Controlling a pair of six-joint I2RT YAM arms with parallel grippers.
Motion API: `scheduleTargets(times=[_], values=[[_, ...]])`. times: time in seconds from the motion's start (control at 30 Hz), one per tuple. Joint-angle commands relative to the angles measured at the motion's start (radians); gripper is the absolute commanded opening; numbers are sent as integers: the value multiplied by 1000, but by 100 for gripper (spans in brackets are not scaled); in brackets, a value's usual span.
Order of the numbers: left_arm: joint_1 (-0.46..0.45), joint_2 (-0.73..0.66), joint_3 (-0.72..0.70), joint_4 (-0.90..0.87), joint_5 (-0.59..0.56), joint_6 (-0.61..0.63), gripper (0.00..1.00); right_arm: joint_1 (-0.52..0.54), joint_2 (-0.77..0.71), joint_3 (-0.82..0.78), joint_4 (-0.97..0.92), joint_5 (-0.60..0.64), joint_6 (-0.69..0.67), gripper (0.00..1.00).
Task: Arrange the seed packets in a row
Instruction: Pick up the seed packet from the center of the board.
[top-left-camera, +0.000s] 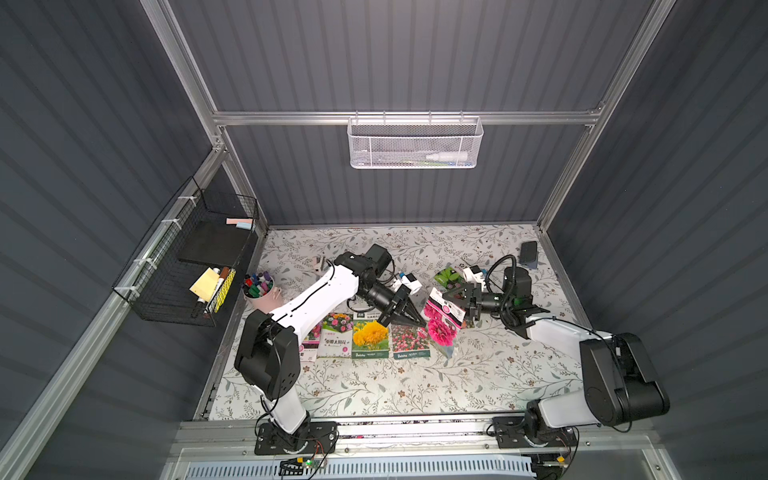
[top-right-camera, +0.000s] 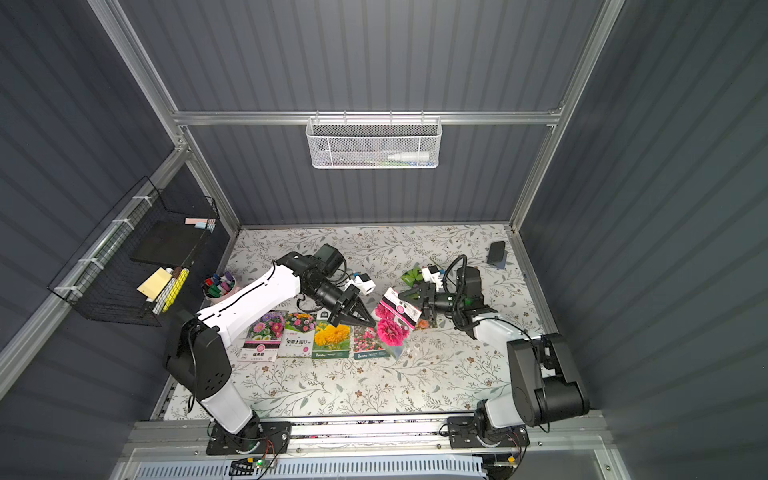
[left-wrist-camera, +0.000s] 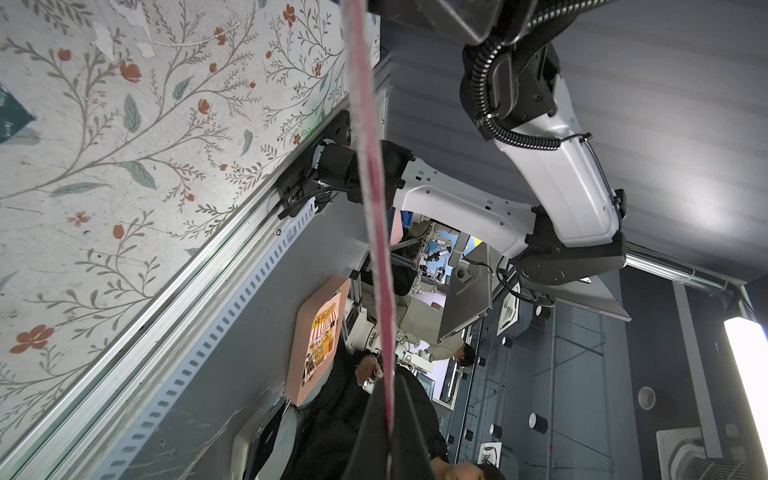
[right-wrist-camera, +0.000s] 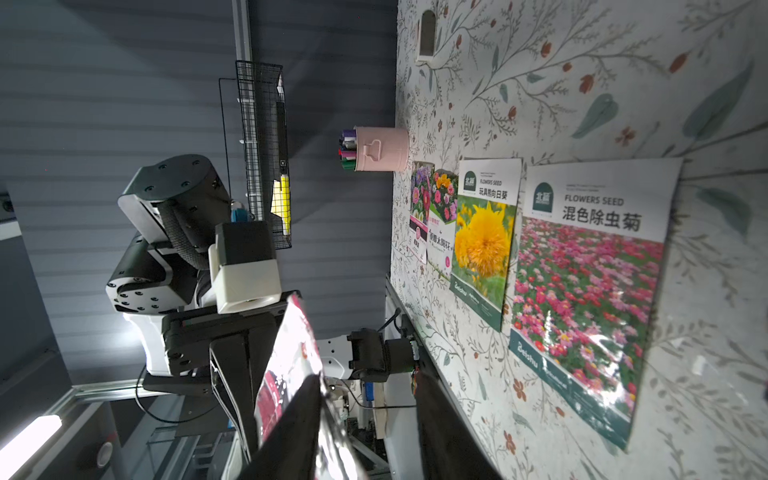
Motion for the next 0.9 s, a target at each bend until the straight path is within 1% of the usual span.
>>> scheduleTargets(times=[0.0,0.07,0.1,0.17,0.2,0.23,0.27,0.3,0.33,0.43,0.5,0.53,0.6,0.73,0.87], values=[[15,24,-4,-23,8,32,0,5,-13,-8,63,-27,47,15],[27,36,-4,-27,4,32,0,4,-18,-6,40,-22,29,0],[35,43,-4,-29,-1,30,4,3,-22,-3,20,-18,16,0],[48,60,-1,-29,-7,20,17,2,-34,2,-15,-7,-10,0],[56,70,3,-31,-9,12,36,1,-40,6,-40,0,-26,0],[63,80,5,-31,-9,2,51,1,-49,15,-73,13,-47,0],[67,88,7,-31,-11,-8,69,0,-57,25,-105,24,-70,0],[72,94,5,-34,-31,-19,96,0,-68,39,-156,43,-103,0],[76,98,2,-34,-52,-30,100,0,-83,56,-217,69,-141,0],[86,101,-13,-35,-102,-57,100,0,-146,93,-386,193,-279,0],[86,94,-29,-31,-149,-73,100,0,-191,95,-432,274,-335,0],[86,88,-47,-1,-170,-100,99,0,-207,95,-440,300,-355,0],[86,70,-93,84,-201,-172,100,0,-222,104,-450,322,-388,0],[86,24,-202,226,-247,-269,99,0,-203,117,-447,346,-418,0],[86,-14,-257,275,-286,-327,99,0,-174,114,-427,375,-426,0]])
